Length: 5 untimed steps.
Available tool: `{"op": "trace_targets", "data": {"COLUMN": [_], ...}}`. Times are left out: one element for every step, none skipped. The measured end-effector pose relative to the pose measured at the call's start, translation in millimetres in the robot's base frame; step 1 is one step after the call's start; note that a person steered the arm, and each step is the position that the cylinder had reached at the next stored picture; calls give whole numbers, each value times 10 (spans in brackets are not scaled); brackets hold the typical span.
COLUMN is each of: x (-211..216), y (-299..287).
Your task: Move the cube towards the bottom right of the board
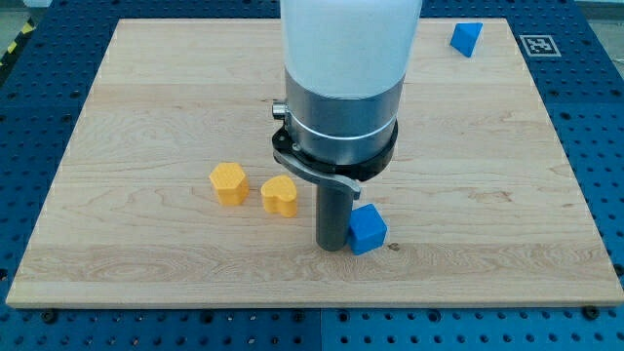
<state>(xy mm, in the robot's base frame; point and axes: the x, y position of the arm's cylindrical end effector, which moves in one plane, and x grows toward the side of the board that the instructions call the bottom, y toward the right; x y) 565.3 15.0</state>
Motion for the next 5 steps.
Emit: {"op": "trace_targets", "data": {"x": [0, 0, 0, 0, 0], "y": [23, 50, 72, 99, 109]}}
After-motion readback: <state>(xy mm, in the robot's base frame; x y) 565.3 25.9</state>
